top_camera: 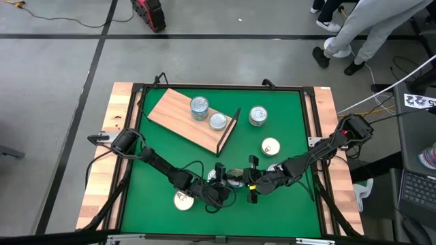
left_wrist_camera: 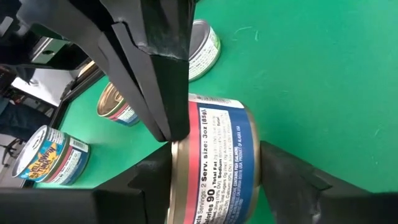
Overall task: Stack canned seafood by type on shelf
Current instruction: Put the blue tuna can on the shelf
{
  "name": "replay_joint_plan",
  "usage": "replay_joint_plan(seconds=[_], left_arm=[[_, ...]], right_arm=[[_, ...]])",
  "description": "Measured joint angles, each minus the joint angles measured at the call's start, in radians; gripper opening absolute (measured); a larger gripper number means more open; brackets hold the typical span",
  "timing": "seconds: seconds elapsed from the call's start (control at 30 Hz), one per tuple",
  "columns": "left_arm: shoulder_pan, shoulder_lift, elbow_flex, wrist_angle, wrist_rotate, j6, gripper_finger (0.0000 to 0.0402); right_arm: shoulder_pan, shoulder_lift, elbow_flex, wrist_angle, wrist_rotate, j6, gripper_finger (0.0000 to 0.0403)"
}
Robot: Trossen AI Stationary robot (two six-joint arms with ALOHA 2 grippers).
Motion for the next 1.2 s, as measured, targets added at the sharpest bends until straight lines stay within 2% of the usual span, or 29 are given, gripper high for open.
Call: replay_joint_plan(seconds=[0.07,0.2,0.43,0.57,0.73,0.93,1.2], left_arm=[[-0.001,0.001,0.000,0.004,0.000,0.000,0.0182],[-0.001,0.001,0.000,0.007,0.000,0.000,0.0180],[-0.002,0.002,0.017,0.006,-0.006,0.003,0.0180],[-0.002,0.002,0.039,0.008,-0.012,0.025,0.0182],[-0.002,0.002,0.070,0.010,-0.029,0.057,0.0181],[-0.002,-0.021,0.099,0.009,-0.084,0.131,0.0184],[-0.009,-0.138,0.100,-0.086,-0.226,0.135,0.0186]], right_arm=[[0.000,0.000,0.000,0.001,-0.001,0.000,0.0000],[0.000,-0.001,0.000,0.002,-0.007,0.000,0.0015],[0.001,-0.002,0.001,0.004,-0.020,-0.002,0.0096],[0.004,-0.041,0.001,-0.031,-0.026,-0.073,0.0134],[0.003,-0.164,0.001,-0.141,-0.027,-0.120,0.0154],[0.003,-0.349,0.000,-0.270,-0.024,-0.121,0.0155],[0.003,-0.560,0.000,-0.389,-0.017,-0.121,0.0154]])
